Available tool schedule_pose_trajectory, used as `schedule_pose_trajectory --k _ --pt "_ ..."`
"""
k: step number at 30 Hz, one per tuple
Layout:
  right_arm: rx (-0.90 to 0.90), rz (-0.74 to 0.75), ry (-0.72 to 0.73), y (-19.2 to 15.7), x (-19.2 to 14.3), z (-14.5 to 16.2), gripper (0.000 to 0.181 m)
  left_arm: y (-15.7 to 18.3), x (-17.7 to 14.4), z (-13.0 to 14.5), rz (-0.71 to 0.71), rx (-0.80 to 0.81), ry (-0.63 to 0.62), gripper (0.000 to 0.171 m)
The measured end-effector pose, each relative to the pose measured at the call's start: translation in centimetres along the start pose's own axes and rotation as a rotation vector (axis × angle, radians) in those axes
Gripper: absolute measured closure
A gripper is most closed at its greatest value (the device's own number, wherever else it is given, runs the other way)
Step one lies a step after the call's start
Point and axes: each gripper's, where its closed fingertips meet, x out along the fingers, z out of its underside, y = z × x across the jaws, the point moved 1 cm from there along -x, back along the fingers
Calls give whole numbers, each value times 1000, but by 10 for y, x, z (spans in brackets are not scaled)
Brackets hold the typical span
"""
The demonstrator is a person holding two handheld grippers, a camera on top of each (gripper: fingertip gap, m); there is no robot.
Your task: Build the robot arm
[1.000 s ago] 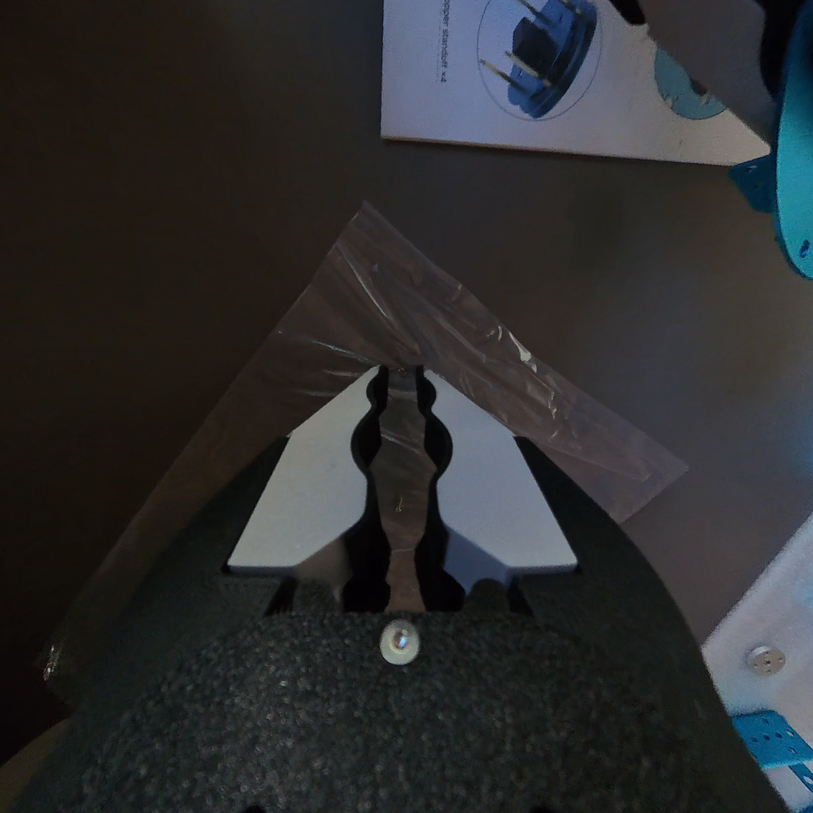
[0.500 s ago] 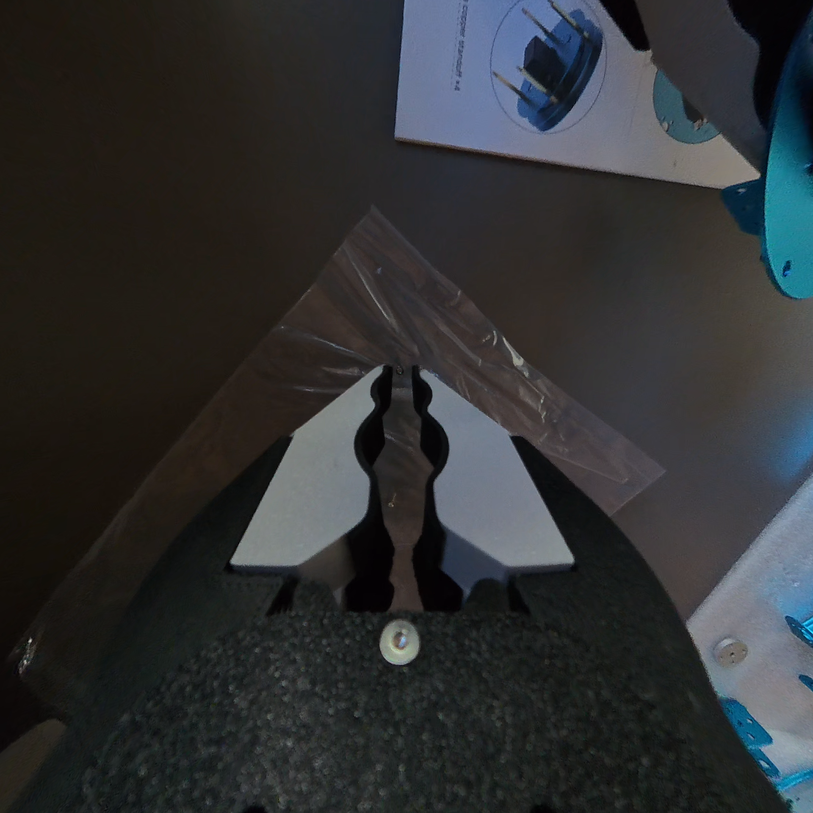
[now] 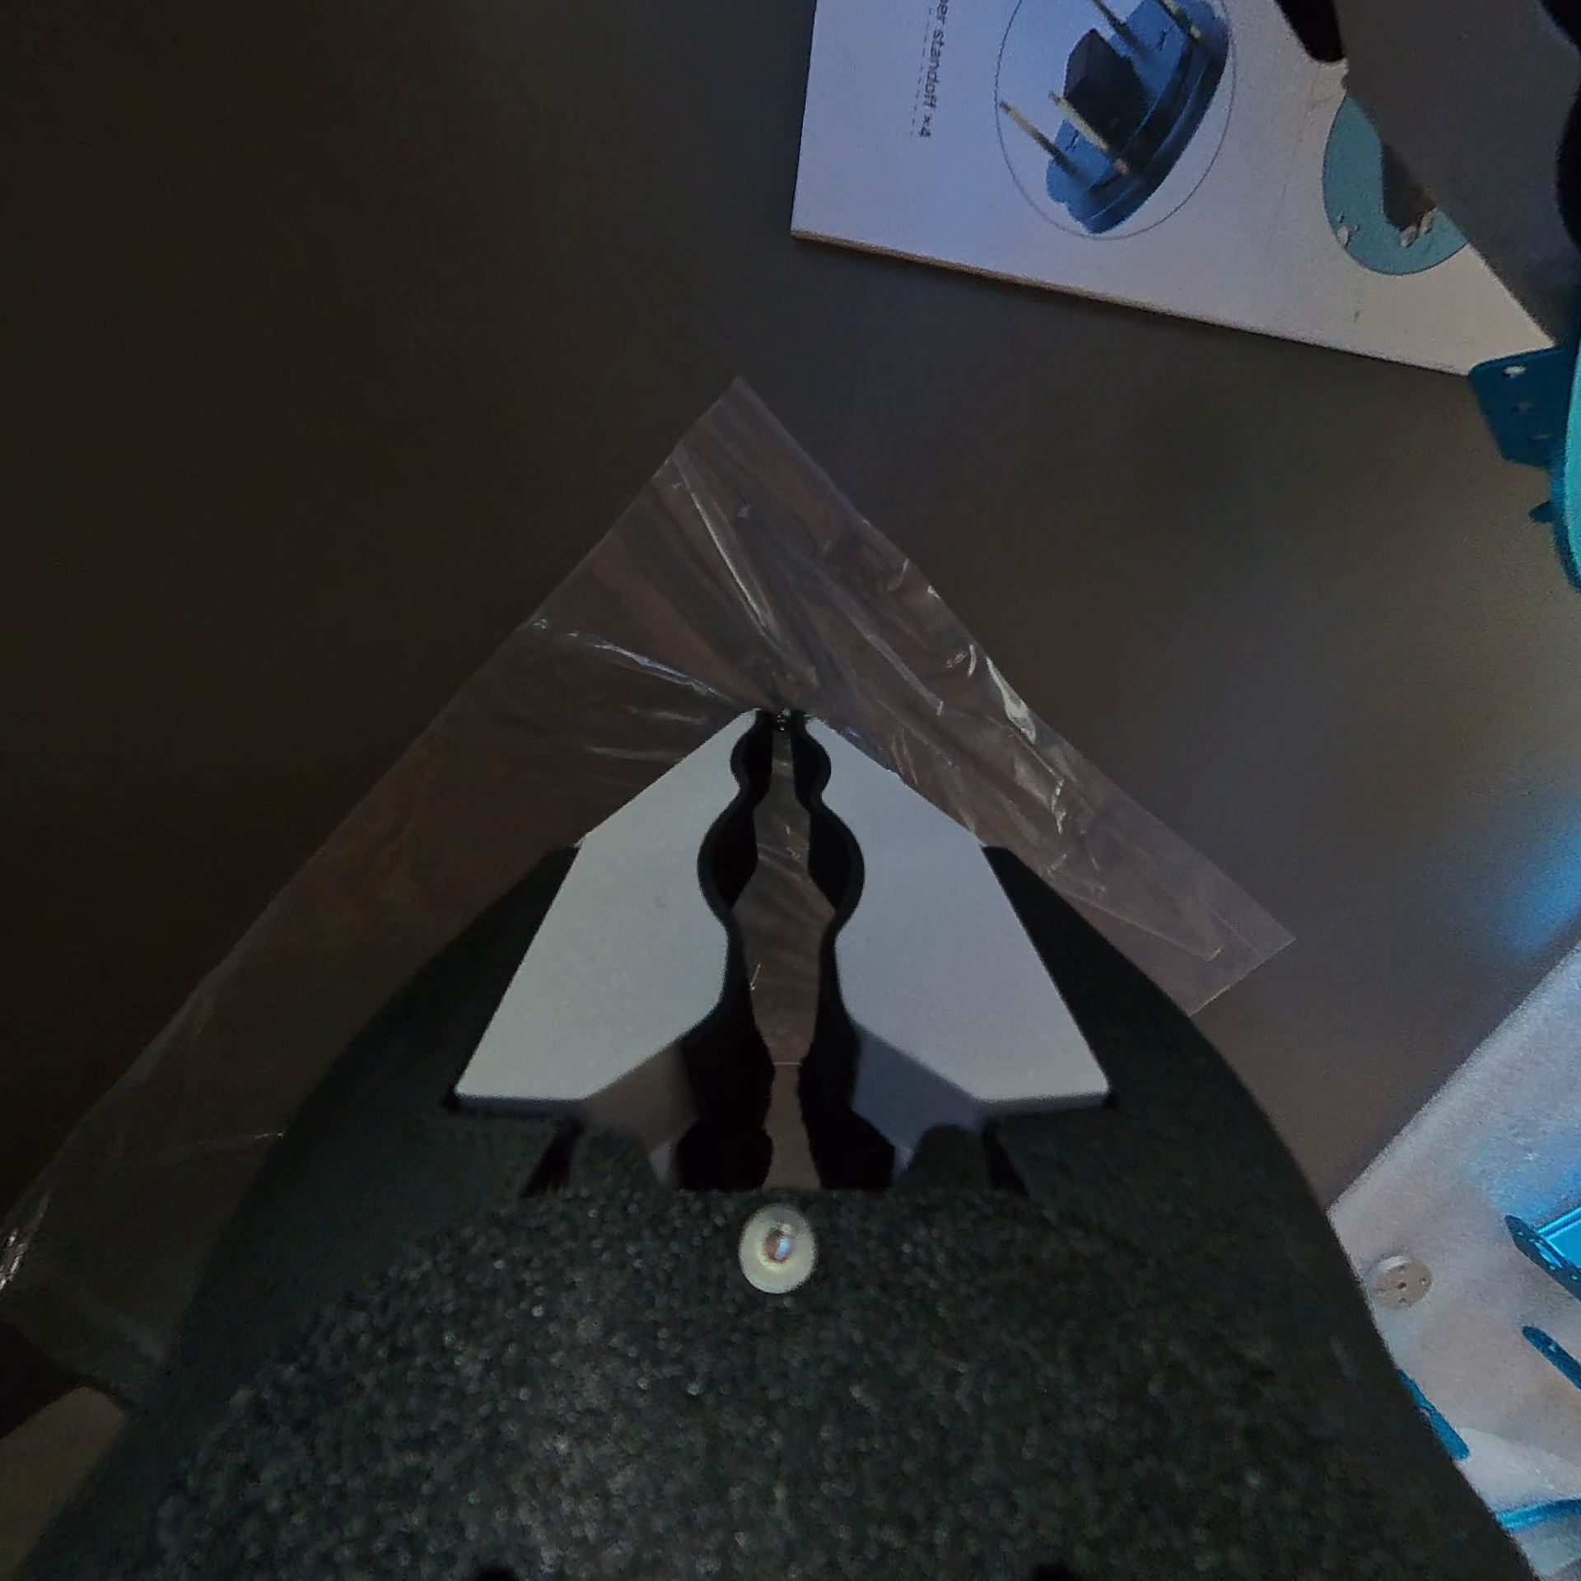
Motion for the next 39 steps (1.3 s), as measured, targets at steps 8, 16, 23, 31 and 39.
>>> schedule_pose_trajectory --k 8,16,23,31,39 --pt "-7 17 -13 3 -4 3 177 -1 0 0 -2 -1 2 171" --pt "-2 2 -26 3 -2 5 177 -1 0 0 -5 -1 0 171" --pt "-7 13 -19 3 -1 5 179 -1 0 0 -5 1 0 171" --pt "-19 32 -1 4 -6 5 181 0 -2 -10 -19 28 35 171" --pt "3 40 -4 3 -6 8 175 7 -2 -16 1 43 49 170"
